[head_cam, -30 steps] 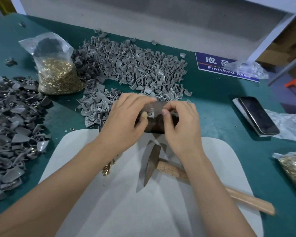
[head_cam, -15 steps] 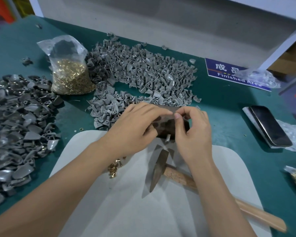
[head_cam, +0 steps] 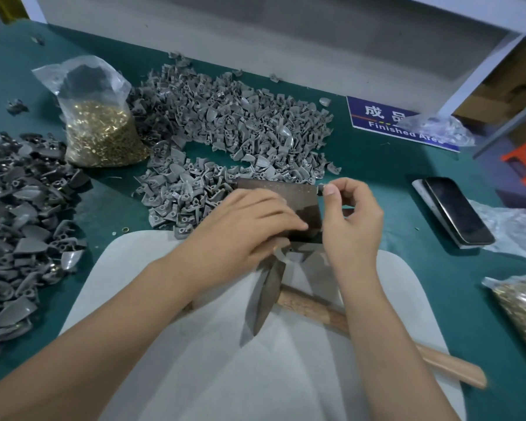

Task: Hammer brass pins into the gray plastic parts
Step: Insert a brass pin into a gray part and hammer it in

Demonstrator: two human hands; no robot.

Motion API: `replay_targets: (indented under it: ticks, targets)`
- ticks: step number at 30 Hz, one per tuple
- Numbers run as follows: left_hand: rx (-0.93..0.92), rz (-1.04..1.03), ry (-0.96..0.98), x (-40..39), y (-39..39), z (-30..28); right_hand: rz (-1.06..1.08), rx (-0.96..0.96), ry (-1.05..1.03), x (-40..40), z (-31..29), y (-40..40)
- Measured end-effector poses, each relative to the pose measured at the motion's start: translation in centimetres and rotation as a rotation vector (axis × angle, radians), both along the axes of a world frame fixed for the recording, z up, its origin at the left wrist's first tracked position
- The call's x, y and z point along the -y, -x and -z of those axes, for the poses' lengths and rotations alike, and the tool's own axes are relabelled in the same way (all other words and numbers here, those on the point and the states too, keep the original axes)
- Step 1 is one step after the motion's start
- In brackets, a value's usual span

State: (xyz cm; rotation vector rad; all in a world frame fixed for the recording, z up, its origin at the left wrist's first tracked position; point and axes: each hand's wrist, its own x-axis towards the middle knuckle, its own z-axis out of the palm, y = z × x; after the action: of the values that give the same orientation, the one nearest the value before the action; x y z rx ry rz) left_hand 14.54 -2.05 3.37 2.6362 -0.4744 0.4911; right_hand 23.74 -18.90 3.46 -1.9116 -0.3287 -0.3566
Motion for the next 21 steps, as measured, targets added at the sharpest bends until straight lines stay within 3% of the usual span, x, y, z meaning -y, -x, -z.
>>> replay_targets:
  ticks: [3, 21]
  targets:
    - [-0.022, 0.07, -0.085, 0.6, -0.1, 0.2, 0.001, -0.045, -0.029, -0.2, 0.2, -0.1]
    - [-0.019, 0.057, -0.072, 0.7, -1.0, 0.9, -0.058, -0.124, -0.005, 0.7, 0.6, -0.2]
